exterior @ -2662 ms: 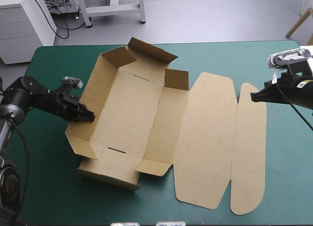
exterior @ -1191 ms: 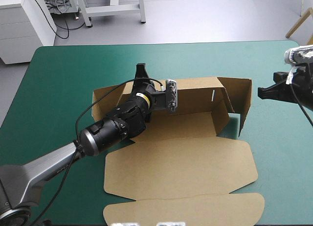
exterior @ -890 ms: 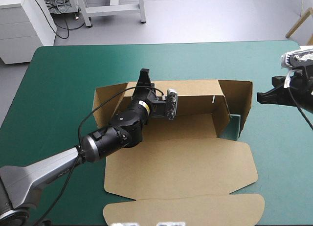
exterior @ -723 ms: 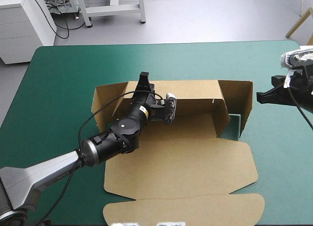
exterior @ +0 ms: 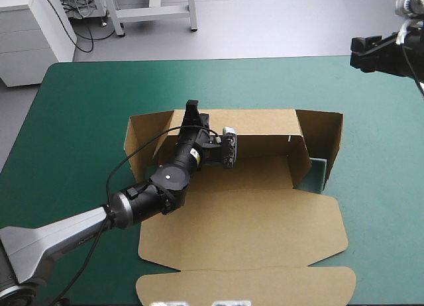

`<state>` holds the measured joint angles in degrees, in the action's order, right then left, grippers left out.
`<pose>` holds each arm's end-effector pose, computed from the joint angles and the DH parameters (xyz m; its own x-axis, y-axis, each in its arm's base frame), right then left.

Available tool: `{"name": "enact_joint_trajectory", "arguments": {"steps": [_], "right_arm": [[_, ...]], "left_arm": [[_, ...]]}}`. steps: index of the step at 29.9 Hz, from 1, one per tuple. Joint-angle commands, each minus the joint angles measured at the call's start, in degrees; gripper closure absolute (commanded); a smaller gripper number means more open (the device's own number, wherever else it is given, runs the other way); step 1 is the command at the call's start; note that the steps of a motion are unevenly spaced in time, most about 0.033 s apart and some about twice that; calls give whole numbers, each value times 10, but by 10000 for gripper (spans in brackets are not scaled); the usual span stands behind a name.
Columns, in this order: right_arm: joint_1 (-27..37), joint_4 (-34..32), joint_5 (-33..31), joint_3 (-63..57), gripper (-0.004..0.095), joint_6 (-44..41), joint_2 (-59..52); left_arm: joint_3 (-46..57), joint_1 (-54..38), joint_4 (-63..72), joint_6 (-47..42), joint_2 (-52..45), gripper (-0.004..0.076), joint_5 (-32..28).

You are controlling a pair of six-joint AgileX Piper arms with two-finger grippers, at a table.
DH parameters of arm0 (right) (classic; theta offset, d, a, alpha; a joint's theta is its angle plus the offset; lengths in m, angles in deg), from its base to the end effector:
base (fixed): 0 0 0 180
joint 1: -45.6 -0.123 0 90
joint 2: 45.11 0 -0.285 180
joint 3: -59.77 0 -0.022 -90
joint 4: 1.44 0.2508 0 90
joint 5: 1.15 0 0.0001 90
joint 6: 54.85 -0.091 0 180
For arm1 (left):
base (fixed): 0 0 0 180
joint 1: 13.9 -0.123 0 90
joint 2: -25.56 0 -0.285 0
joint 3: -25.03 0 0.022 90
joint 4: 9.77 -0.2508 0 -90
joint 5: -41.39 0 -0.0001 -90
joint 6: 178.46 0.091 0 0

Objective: Fold the box

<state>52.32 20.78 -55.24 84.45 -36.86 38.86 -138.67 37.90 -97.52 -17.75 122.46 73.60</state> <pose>0.2567 -0.0022 0.5219 -0.3454 -0.0348 -0.9378 -0.1999 0.9791 0.0373 0.2505 -0.2398 0.2953 0.2429 0.9607 -0.1340 0.3756 0.0342 0.9261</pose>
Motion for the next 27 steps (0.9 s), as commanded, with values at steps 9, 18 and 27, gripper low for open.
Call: {"name": "enact_joint_trajectory", "arguments": {"steps": [9, 18, 27], "right_arm": [[1, 81, -60, 120, 235, -15, 207], [1, 89, -143, 122, 237, -6, 318], [1, 72, -149, 48, 237, 1, 315]], "left_arm": [[-7, 3, 6, -17, -13, 734, 8], [-7, 3, 0, -17, -13, 734, 8], [-7, 3, 0, -17, -13, 734, 8]]}}
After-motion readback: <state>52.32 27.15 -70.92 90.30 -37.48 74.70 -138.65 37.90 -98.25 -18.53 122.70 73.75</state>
